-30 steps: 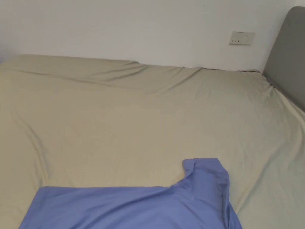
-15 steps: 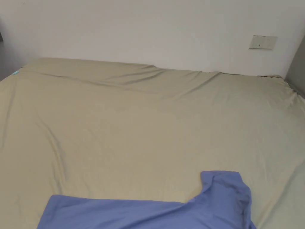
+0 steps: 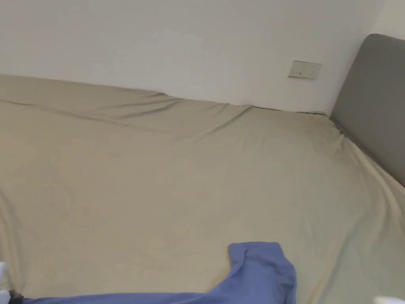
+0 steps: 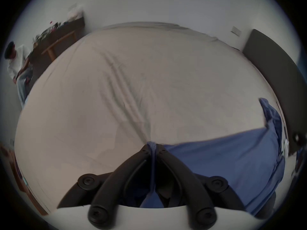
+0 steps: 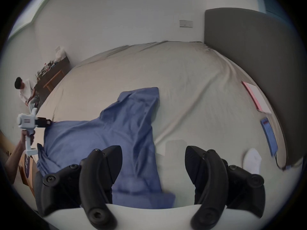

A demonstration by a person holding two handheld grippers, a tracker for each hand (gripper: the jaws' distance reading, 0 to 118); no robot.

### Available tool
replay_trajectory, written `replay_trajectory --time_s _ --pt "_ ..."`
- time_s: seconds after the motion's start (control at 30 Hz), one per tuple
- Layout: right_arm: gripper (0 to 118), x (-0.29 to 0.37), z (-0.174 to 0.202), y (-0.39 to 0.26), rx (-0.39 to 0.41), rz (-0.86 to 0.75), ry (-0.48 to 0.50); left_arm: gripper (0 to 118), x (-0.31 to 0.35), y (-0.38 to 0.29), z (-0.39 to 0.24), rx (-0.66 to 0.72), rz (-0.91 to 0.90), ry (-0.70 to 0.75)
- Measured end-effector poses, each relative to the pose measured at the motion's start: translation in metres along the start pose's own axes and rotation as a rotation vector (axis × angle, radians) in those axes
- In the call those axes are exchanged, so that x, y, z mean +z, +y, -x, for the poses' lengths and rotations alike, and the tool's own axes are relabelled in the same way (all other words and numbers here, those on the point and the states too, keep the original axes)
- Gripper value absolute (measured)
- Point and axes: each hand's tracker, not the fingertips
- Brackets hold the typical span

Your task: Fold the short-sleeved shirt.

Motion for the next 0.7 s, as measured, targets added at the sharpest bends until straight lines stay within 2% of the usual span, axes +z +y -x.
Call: replay_trajectory --time_s 0.03,0.1,0.13,0.17,0.2,0.23,0.27,0.3,0.33,0.37,0.4,0.6,0.63,0.7 --pt "93 -0.023 0.002 0.012 0.011 0.048 0.007 6 0.01 -0.003 0.0 -0.017 -0.026 0.001" --pt "93 -0.073 0.005 0.029 -0.025 0.092 0.008 6 0.028 -0.004 0.003 0.017 -0.047 -0.042" --pt "90 -0.097 0.007 0.035 -0.039 0.118 0.006 6 0.036 -0.005 0.004 0.034 -0.057 -0.067" --pt "83 -0.121 0.009 0.04 -0.042 0.162 -0.004 6 0.044 -0.005 0.006 0.054 -0.073 -0.08" --pt "56 -0.143 0.01 0.041 -0.055 0.215 -0.025 6 0.05 -0.005 0.008 0.072 -0.081 -0.089" --pt "34 -0.159 0.013 0.039 -0.07 0.276 -0.066 6 0.055 -0.005 0.011 0.081 -0.084 -0.096" --pt "34 -0.165 0.016 0.035 -0.074 0.319 -0.081 6 0.058 -0.002 0.012 0.083 -0.084 -0.105" --pt "23 -0.147 0.021 0.039 -0.031 0.211 -0.089 6 0.064 -0.004 0.014 0.087 -0.087 -0.107" --pt "12 -0.138 0.025 0.044 0.032 0.238 -0.072 6 0.07 -0.005 0.016 0.084 -0.092 -0.106" --pt "12 -0.125 0.026 0.042 0.098 0.273 -0.035 6 0.076 -0.006 0.019 0.077 -0.1 -0.11" --pt "12 -0.109 0.021 0.041 0.11 0.258 -0.007 6 0.081 -0.005 0.019 0.071 -0.107 -0.105" --pt "12 0.001 -0.03 0.031 -0.117 0.099 0.23 6 0.126 -0.028 0.032 0.079 -0.125 -0.161" --pt "12 0.02 -0.037 0.024 -0.144 0.103 0.239 6 0.137 -0.036 0.034 0.067 -0.126 -0.163" --pt "12 0.048 -0.045 0.001 -0.137 0.106 0.24 6 0.155 -0.053 0.035 0.041 -0.119 -0.16"
